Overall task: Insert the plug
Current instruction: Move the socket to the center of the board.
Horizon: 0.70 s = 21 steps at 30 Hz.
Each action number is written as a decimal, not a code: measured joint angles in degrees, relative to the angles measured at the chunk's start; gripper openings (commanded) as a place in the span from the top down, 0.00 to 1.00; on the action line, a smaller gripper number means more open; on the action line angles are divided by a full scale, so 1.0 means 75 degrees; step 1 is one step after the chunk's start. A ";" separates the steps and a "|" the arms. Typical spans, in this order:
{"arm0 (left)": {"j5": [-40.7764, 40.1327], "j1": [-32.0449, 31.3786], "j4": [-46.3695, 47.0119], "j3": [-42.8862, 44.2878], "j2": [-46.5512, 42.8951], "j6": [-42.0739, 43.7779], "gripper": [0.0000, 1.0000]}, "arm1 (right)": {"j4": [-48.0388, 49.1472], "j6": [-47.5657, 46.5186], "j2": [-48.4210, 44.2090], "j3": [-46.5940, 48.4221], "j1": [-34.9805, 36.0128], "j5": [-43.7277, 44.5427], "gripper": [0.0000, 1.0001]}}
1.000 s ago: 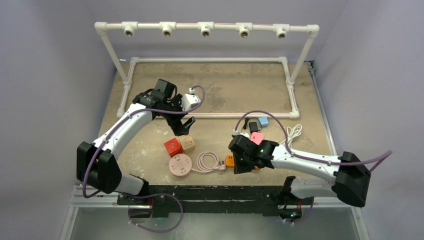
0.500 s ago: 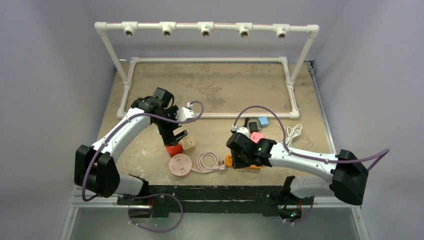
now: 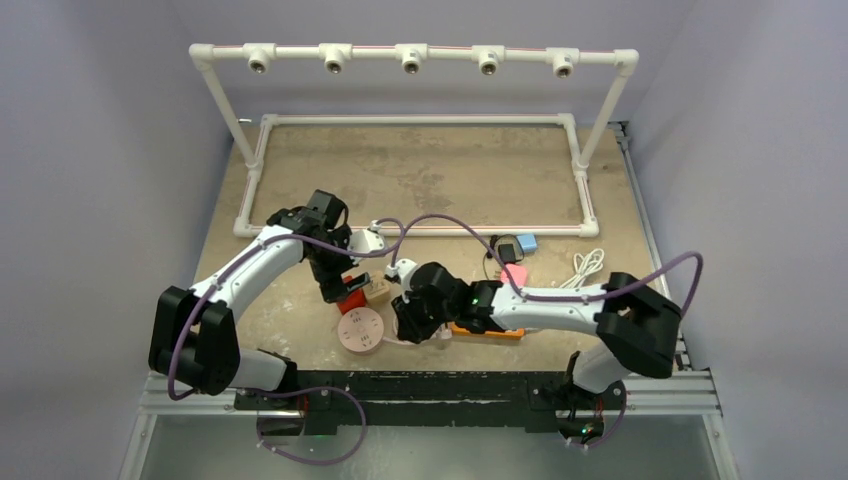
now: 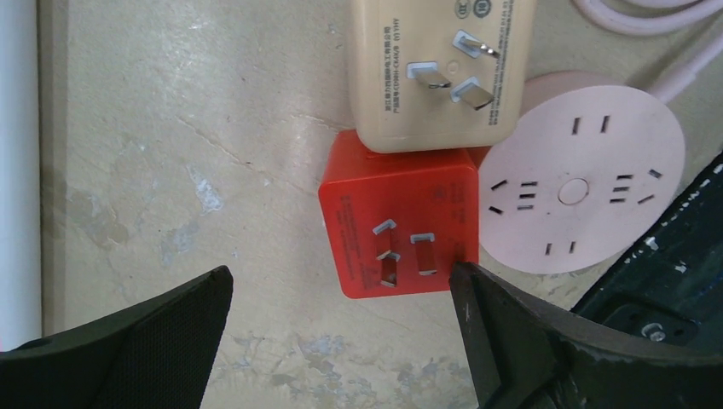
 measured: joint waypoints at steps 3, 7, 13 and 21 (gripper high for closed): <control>-0.0143 0.0035 0.0221 -0.0055 0.0015 -0.0061 0.01 | 0.0487 -0.0388 0.0565 0.0026 0.0038 -0.0379 0.76; -0.0175 0.0073 0.0446 -0.0050 0.0149 -0.0210 0.01 | 0.0886 -0.0656 0.1078 0.0026 0.0044 -0.0699 0.80; 0.0038 0.0079 0.0525 0.0017 0.0274 -0.0396 0.01 | 0.1241 -0.0484 0.1629 0.0055 0.0047 -0.0527 0.91; 0.0189 0.0079 0.0609 0.0017 0.0274 -0.0388 0.01 | 0.1288 0.0417 0.1950 0.0423 -0.0099 0.0845 0.93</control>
